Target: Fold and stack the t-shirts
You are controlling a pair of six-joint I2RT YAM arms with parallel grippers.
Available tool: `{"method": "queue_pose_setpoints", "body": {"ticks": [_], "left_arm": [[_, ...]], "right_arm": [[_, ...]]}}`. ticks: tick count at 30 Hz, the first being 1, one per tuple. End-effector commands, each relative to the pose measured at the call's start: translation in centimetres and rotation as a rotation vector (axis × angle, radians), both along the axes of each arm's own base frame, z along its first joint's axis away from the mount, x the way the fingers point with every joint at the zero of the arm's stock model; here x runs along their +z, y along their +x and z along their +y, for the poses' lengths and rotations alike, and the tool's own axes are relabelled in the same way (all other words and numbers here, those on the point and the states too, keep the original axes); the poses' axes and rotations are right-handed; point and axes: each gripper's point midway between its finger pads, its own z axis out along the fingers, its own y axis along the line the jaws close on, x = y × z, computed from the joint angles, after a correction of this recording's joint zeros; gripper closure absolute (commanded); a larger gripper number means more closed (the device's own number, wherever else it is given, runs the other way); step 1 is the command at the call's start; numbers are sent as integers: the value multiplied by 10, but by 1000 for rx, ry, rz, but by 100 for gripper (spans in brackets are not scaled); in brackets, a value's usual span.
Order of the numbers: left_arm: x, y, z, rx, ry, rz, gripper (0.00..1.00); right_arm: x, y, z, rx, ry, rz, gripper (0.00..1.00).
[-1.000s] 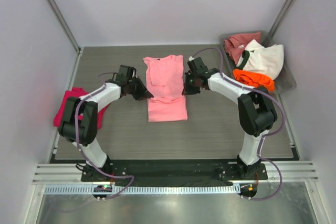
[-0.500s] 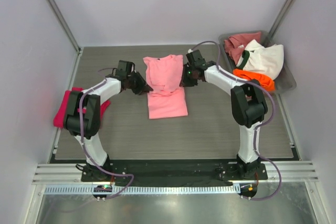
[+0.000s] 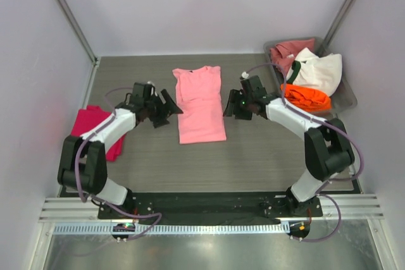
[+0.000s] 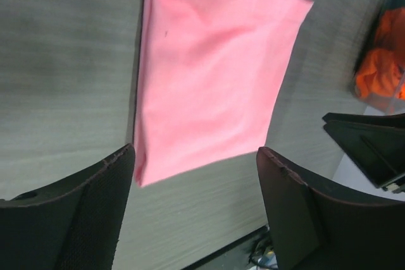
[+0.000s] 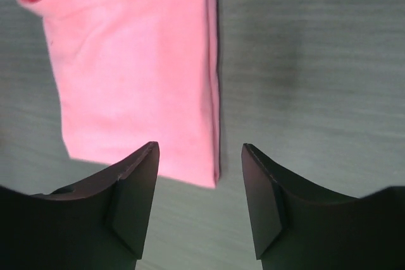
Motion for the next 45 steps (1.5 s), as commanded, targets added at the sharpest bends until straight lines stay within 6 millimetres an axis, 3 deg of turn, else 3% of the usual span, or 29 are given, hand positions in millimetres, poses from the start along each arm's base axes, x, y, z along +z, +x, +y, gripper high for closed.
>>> {"method": "queue_pose_setpoints", "body": {"ticks": [1, 3, 4, 8, 16, 24, 26, 32, 37, 40, 45], "left_arm": [[-17, -38, -1, -42, 23, 47, 23], [-21, -53, -5, -58, 21, 59, 29], [-32, -64, -4, -57, 25, 91, 30], [-44, -84, -15, -97, 31, 113, 34], [-61, -86, -22, -109, 31, 140, 43], [-73, -76, -20, -94, 68, 149, 45], [-74, -74, -21, -95, 70, 151, 50], [-81, -66, -26, -104, 64, 156, 66], [-92, -67, -32, -117, 38, 165, 71], [-94, -71, -31, -120, 34, 168, 100], [-70, -85, -34, -121, -1, 129, 100]], "right_arm": [[15, -16, 13, 47, 118, -34, 42], [3, -32, 15, 63, 142, 9, 46], [-1, -37, 17, 72, 148, 18, 47], [-22, -56, 18, 98, 154, 70, 47], [-47, -68, 25, 131, 154, 127, 52], [-67, -67, 28, 136, 129, 152, 68], [-70, -67, 28, 136, 124, 157, 80], [-63, -68, 28, 130, 134, 133, 85], [-59, -70, 30, 140, 143, 130, 90], [-55, -74, 31, 148, 150, 129, 98], [-40, -87, 29, 159, 153, 105, 99]]}}
